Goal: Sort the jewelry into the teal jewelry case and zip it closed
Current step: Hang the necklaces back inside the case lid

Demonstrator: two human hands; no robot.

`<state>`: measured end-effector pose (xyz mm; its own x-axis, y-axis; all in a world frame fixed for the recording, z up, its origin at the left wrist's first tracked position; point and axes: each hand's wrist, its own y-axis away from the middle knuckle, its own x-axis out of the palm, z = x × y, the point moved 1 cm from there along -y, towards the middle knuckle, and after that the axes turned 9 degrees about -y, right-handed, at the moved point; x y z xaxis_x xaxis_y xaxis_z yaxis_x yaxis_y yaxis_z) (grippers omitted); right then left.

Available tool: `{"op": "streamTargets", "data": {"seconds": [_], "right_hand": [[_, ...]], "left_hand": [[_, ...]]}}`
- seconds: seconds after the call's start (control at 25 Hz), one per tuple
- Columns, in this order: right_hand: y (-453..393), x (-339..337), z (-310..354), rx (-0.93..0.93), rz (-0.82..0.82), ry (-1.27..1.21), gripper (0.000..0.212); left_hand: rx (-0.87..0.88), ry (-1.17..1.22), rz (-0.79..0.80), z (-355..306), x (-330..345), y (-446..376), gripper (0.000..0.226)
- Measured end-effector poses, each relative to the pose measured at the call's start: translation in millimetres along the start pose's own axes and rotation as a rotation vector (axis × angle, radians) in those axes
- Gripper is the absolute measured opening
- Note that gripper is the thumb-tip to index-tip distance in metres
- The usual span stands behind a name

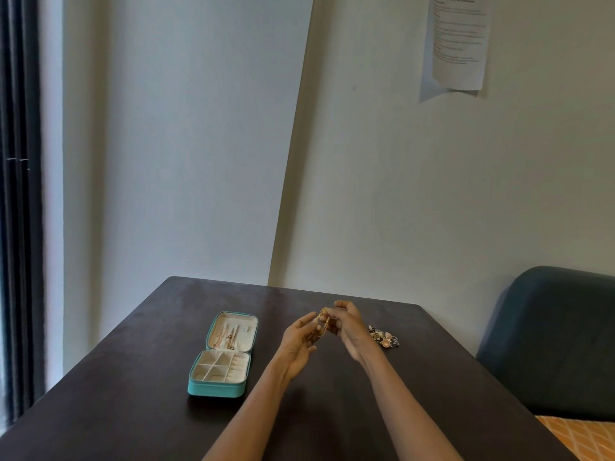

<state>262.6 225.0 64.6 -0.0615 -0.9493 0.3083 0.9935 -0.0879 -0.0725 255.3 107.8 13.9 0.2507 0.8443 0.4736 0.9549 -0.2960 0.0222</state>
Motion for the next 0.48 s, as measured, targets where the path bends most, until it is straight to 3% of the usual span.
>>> {"op": "streamTargets", "data": {"seconds": [0.2,0.48], "right_hand": [[-5.5,4.8,13.4,-0.035,0.073,0.099,0.016],[-5.1,18.5,18.7,0.001,0.211,0.359,0.014]], "left_hand": [[0.054,-0.017,-0.097,4.3,-3.0,-0.3,0.022],[0.038,-0.067,-0.103,-3.4,-2.0,0.6,0.023]]}}
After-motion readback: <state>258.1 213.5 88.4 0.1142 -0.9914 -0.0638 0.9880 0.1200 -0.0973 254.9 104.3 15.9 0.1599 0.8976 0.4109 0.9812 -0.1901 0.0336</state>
